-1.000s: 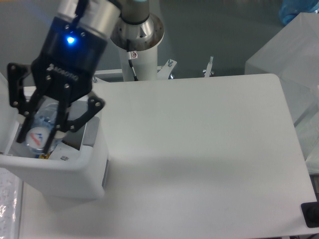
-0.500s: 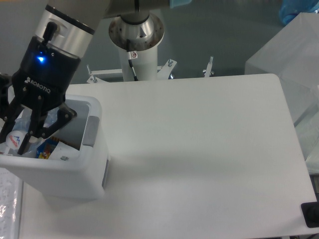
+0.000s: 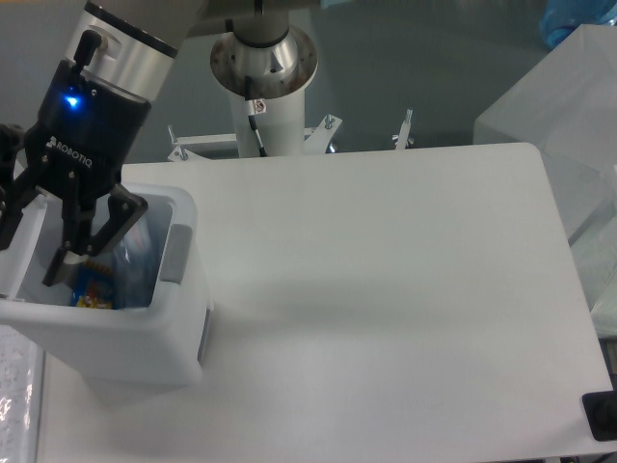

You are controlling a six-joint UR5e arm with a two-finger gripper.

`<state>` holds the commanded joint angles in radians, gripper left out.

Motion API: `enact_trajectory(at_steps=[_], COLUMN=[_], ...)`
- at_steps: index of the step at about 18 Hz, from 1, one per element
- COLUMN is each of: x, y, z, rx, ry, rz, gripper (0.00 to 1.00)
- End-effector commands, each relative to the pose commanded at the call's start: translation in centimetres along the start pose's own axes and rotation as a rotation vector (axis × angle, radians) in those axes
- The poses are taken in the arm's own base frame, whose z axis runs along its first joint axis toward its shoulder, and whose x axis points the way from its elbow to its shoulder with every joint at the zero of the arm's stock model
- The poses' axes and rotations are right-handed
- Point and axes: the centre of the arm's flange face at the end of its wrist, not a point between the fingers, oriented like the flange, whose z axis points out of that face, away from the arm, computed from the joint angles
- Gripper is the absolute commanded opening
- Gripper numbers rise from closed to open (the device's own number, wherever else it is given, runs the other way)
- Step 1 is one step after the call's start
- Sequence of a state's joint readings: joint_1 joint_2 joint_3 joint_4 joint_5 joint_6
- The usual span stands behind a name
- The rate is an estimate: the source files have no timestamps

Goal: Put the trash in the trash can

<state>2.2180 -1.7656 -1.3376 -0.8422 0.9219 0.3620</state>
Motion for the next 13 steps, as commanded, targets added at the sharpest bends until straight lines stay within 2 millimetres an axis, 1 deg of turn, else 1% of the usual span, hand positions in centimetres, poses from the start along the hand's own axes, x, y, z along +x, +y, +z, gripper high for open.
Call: enact_trajectory(at_steps=[3, 4, 7, 10, 12, 13], x=[-3.1, -4.5, -9.7, -14.2, -17.6, -19.1], y=[-0.1, 0.1, 1.3, 3.6, 5.8, 6.7], z=[-2.0, -2.8, -5.6, -7.5, -8.9, -9.3], rx=[0.019, 0.025, 0.038, 0.021, 0.002, -0.011], ry=[-0.051, -0.072, -0.147, -0.207, -0.247, -0.262], rz=[-0.026, -0.038, -0.088, -0.087, -0.054, -0.033], gripper=[1.00, 1.00, 1.00, 1.00, 1.00, 1.00])
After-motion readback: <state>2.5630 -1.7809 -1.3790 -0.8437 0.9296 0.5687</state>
